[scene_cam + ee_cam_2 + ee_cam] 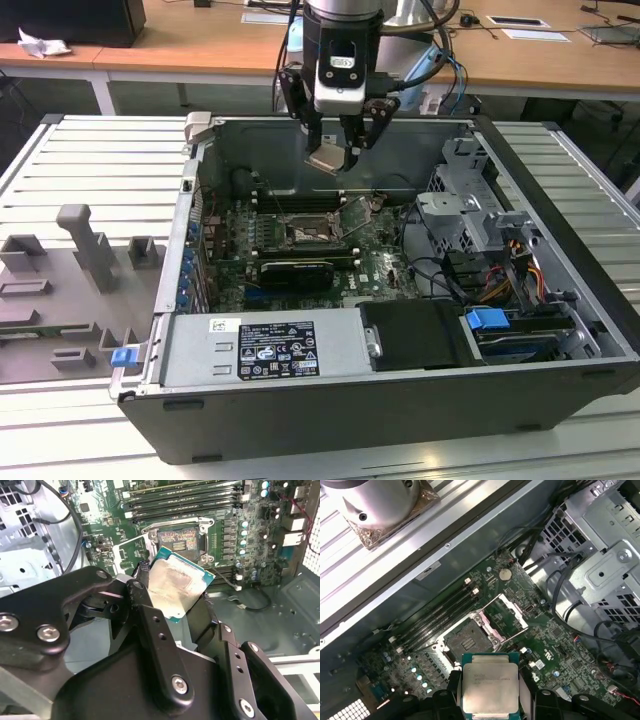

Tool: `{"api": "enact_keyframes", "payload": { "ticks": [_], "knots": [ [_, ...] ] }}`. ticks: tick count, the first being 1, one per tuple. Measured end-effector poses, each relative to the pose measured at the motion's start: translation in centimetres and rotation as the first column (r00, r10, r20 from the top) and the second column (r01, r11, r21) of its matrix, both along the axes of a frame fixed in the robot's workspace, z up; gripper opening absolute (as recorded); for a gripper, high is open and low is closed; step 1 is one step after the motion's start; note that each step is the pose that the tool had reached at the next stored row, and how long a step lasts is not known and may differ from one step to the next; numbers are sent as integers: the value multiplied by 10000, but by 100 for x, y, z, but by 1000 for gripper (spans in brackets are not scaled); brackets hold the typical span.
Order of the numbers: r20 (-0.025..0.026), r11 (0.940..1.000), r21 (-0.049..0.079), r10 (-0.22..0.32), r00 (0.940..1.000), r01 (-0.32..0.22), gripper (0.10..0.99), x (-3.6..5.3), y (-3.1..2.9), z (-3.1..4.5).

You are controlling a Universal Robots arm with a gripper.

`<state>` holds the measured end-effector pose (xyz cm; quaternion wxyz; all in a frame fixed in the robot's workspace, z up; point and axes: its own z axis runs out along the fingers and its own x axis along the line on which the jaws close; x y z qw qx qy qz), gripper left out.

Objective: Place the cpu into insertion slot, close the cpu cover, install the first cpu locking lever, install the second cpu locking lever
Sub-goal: 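Place the cpu into insertion slot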

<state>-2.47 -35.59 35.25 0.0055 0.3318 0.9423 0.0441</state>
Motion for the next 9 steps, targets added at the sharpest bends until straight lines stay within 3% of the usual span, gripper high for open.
{"api": "enact_keyframes", "payload": {
  "ticks": [9],
  "knots": [
    [0, 9954, 0, -962, 9954, 962, 541, 0, 0, -10]
  ]
}}
